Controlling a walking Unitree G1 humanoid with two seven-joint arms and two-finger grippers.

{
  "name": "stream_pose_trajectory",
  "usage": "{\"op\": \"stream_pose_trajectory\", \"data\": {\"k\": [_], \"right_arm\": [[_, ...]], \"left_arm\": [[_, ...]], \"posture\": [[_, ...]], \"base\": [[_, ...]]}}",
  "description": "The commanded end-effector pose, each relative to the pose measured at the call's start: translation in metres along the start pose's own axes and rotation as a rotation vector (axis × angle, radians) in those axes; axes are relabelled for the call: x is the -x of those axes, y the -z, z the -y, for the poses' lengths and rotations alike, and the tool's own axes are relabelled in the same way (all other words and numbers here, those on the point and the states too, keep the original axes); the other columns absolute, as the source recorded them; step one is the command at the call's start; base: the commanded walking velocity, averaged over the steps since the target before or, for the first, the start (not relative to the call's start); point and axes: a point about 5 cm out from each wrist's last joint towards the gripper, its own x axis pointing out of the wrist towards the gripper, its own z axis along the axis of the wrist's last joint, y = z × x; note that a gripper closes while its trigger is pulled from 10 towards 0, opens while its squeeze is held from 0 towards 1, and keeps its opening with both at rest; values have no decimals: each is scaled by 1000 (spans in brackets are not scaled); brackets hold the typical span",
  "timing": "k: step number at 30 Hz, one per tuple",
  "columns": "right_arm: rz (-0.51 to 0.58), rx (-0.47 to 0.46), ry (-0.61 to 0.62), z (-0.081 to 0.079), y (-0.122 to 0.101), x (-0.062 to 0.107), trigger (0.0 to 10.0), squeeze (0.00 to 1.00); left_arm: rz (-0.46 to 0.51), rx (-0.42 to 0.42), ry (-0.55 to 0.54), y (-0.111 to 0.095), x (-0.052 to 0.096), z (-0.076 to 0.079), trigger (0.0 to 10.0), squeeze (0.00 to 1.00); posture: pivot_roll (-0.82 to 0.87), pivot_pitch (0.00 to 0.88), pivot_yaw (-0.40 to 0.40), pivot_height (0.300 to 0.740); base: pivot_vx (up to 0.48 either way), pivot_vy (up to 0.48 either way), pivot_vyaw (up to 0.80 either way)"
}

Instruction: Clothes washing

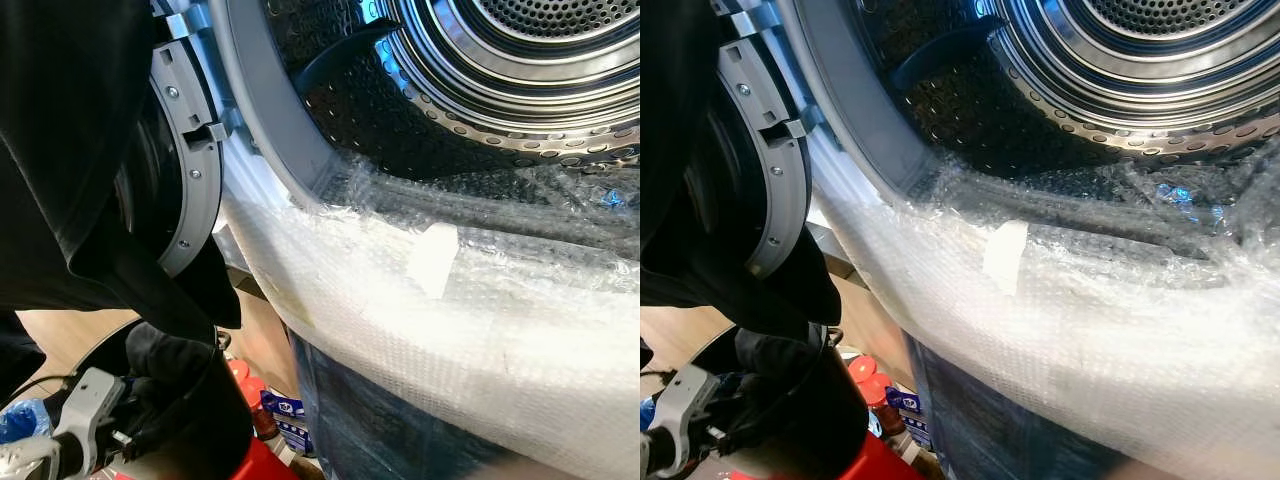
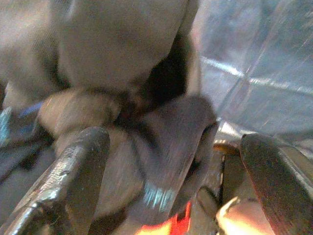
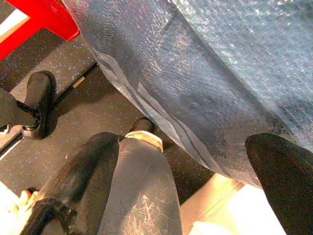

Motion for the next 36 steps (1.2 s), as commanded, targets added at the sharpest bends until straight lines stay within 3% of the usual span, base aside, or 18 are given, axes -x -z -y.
{"op": "stream_pose_trajectory", "data": {"k": [1, 7, 13, 20, 26, 27, 28, 31, 36], "right_arm": [[-7, -2, -21, -7, 0, 0, 10000, 0], [-10, 1, -22, -7, 1, 0, 10000, 0], [-10, -14, -17, -6, 1, 0, 10000, 0], [-12, -12, -15, -5, 1, 0, 10000, 0], [-9, -15, -14, -4, 1, 0, 10000, 0], [-9, -15, -15, -4, 0, 0, 10000, 0], [-9, -15, -15, -4, 0, 0, 10000, 0], [-8, -16, -16, -5, -1, 0, 10000, 0], [-8, -17, -15, -4, -2, 0, 10000, 0]], "left_arm": [[0, 2, 3, -1, -1, -4, 10000, 0], [-6, 2, 24, -3, -12, -5, 10000, 0], [-49, 25, 48, 9, -22, 1, 10000, 0], [-62, 21, 60, 13, -24, 3, 10000, 0], [-115, 38, 98, 28, -23, 11, 10000, 0], [-116, 50, 98, 29, -23, 12, 3804, 0], [-116, 59, 92, 30, -24, 12, 706, 0], [-115, 70, 85, 33, -26, 15, 0, 0], [-111, 76, 90, 33, -27, 17, 0, 0]], "posture": [[32, 0, 168, 740], [35, 0, 162, 740], [27, 0, 162, 740], [25, 0, 160, 740], [22, 0, 164, 740], [23, 0, 163, 740], [23, 0, 163, 740], [25, 0, 161, 740], [27, 0, 161, 740]], "base": [[0, 0, 0], [0, 0, 0], [0, 0, 0], [0, 0, 0], [0, 0, 0], [0, 0, 0], [0, 0, 0], [0, 0, 0], [0, 0, 0]]}}
